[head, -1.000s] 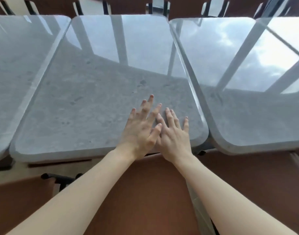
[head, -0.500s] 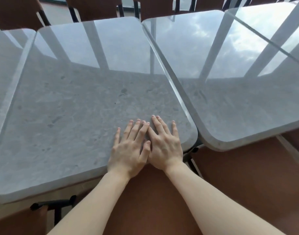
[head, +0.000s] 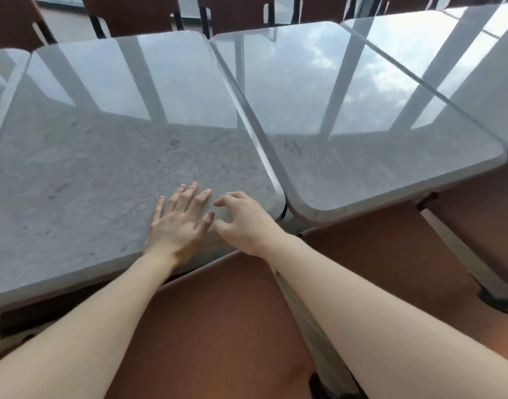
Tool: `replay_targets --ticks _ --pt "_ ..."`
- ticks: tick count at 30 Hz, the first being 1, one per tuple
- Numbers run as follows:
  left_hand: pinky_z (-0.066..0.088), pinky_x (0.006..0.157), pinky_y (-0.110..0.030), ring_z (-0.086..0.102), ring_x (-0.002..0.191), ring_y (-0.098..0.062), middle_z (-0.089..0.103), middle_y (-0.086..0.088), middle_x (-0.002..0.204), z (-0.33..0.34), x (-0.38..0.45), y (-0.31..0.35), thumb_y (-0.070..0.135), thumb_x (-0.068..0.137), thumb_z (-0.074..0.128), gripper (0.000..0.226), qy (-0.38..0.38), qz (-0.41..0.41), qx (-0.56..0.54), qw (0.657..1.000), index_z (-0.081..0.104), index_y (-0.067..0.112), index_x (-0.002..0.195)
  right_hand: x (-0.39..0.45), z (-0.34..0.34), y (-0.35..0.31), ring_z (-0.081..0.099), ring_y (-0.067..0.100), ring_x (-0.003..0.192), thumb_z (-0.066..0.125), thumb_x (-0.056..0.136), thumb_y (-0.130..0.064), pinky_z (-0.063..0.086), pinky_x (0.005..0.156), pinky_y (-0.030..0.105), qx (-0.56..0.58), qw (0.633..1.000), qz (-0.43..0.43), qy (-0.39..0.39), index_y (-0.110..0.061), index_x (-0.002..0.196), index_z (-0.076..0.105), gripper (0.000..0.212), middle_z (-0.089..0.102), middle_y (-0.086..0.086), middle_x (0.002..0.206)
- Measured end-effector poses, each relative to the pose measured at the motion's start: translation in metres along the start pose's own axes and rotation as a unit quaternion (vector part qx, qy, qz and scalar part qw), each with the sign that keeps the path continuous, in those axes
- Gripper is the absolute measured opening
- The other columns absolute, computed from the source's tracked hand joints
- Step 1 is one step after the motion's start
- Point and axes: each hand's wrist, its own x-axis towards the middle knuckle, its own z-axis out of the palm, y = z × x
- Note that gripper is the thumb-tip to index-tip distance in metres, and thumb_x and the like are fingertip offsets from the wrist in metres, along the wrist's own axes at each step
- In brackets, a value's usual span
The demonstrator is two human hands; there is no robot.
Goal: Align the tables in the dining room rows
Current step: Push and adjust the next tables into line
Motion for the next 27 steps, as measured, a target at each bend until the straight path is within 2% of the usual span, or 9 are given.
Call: replay_targets --ticks 2,4,6,8,10,13,16,22,27 --pt "-0.002 0.123 -0.055 0.015 0.155 -0.018 0.024 0.003 0.167 -0.008 -0.002 0.027 0.073 0.088 0.019 0.080 -0.011 -0.054 -0.030 0.998 0.034 0.032 0.154 -0.043 -0.017 0.007 0.053 0.017 0.125 0.057 0.094 -0.024 0.040 0.110 0.035 0.067 0.997 0.010 0.028 -0.017 0.138 0.057 0.044 0.050 0.002 0.145" --pt "0.013 0.123 -0.057 0.042 0.142 -0.025 0.050 -0.003 0.150 -0.024 -0.015 0.080 0.072 0.085 0.029 0.076 0.037 -0.109 -0.190 0.975 0.054 0.026 0.140 -0.081 -0.037 0.015 0.057 0.012 0.111 0.058 0.094 -0.019 0.044 0.103 0.029 0.119 0.990 0.029 0.069 -0.019 0.136 0.060 0.042 0.056 0.000 0.136" --pt "0.044 0.104 -0.038 0.060 0.120 -0.020 0.066 0.000 0.125 -0.045 -0.041 0.146 0.063 0.081 0.039 0.062 0.089 -0.104 -0.377 0.916 0.064 0.025 0.123 -0.119 -0.066 0.017 0.060 0.008 0.111 0.058 0.095 -0.018 0.046 0.097 0.022 0.210 0.968 0.061 0.125 -0.022 0.134 0.061 0.040 0.062 -0.003 0.130" --pt "0.047 0.083 -0.019 0.066 0.107 -0.012 0.069 0.009 0.108 -0.070 -0.073 0.206 0.050 0.084 0.048 0.039 0.104 -0.083 -0.465 0.875 0.066 0.028 0.110 -0.161 -0.102 0.016 0.061 0.001 0.110 0.059 0.096 -0.018 0.047 0.091 0.016 0.293 0.938 0.071 0.171 -0.025 0.131 0.063 0.036 0.065 -0.009 0.127" --pt "0.051 0.082 -0.025 0.069 0.099 -0.013 0.073 0.007 0.097 -0.095 -0.104 0.255 0.041 0.087 0.054 0.023 0.111 -0.062 -0.515 0.848 0.069 0.030 0.101 -0.210 -0.136 0.018 0.061 -0.003 0.110 0.061 0.097 -0.019 0.049 0.094 0.019 0.356 0.911 0.063 0.197 -0.027 0.127 0.065 0.031 0.066 -0.012 0.124" --pt "0.052 0.083 -0.026 0.070 0.094 -0.011 0.074 0.007 0.092 -0.136 -0.155 0.320 0.031 0.090 0.062 0.012 0.119 -0.019 -0.545 0.830 0.070 0.028 0.098 -0.296 -0.193 0.023 0.064 0.004 0.116 0.060 0.099 -0.020 0.053 0.099 0.033 0.429 0.874 0.049 0.224 -0.028 0.123 0.068 0.027 0.070 -0.011 0.122" --pt "0.050 0.081 -0.016 0.070 0.096 -0.007 0.074 0.008 0.093 -0.176 -0.212 0.386 0.023 0.092 0.066 0.014 0.095 0.025 -0.560 0.823 0.069 0.022 0.105 -0.388 -0.244 0.031 0.065 0.008 0.118 0.059 0.100 -0.020 0.054 0.098 0.034 0.476 0.842 0.037 0.249 -0.028 0.122 0.068 0.025 0.072 -0.009 0.122" --pt "0.052 0.086 -0.020 0.070 0.107 -0.010 0.072 0.012 0.111 -0.227 -0.304 0.501 0.027 0.087 0.067 0.029 0.089 0.101 -0.554 0.822 0.064 0.025 0.115 -0.543 -0.310 0.055 0.065 0.006 0.119 0.065 0.097 -0.024 0.055 0.101 0.038 0.450 0.850 0.024 0.275 -0.031 0.121 0.068 0.026 0.072 -0.013 0.121" --pt "0.055 0.089 -0.024 0.069 0.107 -0.004 0.070 0.017 0.117 -0.253 -0.334 0.565 0.024 0.093 0.072 0.028 0.059 0.172 -0.501 0.846 0.062 0.030 0.118 -0.616 -0.350 0.073 0.066 0.006 0.117 0.064 0.097 -0.018 0.054 0.102 0.039 0.420 0.850 0.012 0.317 -0.034 0.118 0.069 0.027 0.072 -0.016 0.119"
